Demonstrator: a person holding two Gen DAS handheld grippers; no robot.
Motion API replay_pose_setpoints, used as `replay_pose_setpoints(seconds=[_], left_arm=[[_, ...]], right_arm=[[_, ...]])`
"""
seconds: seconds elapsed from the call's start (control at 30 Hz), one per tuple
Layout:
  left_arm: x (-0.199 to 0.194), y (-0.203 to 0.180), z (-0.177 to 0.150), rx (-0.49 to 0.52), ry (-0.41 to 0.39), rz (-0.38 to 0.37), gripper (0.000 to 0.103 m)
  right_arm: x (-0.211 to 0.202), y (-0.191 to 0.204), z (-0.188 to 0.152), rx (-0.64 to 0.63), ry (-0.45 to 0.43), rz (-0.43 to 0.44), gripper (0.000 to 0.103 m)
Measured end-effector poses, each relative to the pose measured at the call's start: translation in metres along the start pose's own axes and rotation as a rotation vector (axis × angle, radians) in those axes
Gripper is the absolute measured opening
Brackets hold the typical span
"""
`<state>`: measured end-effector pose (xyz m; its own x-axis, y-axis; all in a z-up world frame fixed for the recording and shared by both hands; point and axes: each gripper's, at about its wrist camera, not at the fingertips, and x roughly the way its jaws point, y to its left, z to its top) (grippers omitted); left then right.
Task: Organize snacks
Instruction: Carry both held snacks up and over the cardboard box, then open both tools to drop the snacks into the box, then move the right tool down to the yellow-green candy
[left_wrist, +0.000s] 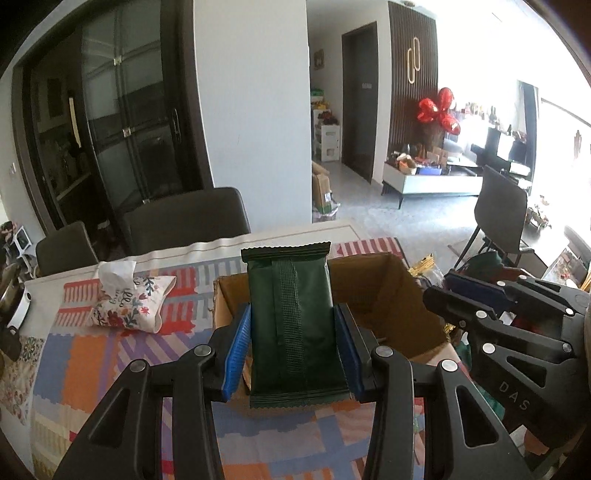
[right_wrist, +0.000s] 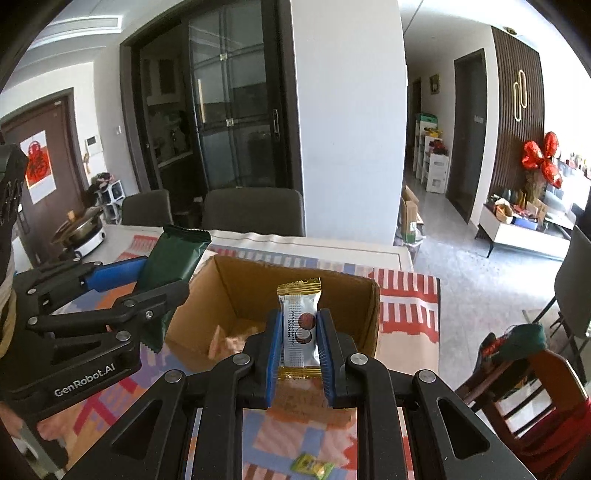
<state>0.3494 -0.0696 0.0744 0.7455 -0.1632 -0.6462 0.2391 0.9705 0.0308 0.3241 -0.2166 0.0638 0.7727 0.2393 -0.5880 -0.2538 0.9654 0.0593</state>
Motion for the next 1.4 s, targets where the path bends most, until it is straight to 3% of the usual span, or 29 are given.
replay_pose_setpoints(seconds=[0.27,0.3,0.37,0.4,0.47,1.0,1.4], left_arm=[[0.028,0.003,0.009,-0.03,0.052,0.025,0.046],[0.03,0.003,0.01,-0.031,0.053,0.041,0.049],[0.029,0.003,0.01,-0.02,0.045,0.082,0.065],[0.029,0.005,0.01,-0.015,0.04,0.09,0.065],[0.025,0.006,0.007,-0.005,0.036,0.101,0.065],[-0.032,-0.006,-0.052,0.003,-0.03,0.144,0.079],[-0.031,-0.024,-0.104,-0.025,0.026,0.16,0.081]], right_arm=[[0.029,-0.01,0.009,0.02,0.055,-0.005,0.02],[0.031,-0.01,0.01,0.024,0.058,-0.002,0.02],[0.035,-0.012,0.009,0.036,0.064,-0.006,0.022],[0.035,-0.011,0.009,0.037,0.067,-0.007,0.025],[0.035,-0.013,0.007,0.048,0.069,-0.005,0.045],[-0.017,0.007,-0.038,0.001,-0.001,-0.041,0.05],[-0.017,0.003,-0.091,0.017,0.065,-0.035,0.05]])
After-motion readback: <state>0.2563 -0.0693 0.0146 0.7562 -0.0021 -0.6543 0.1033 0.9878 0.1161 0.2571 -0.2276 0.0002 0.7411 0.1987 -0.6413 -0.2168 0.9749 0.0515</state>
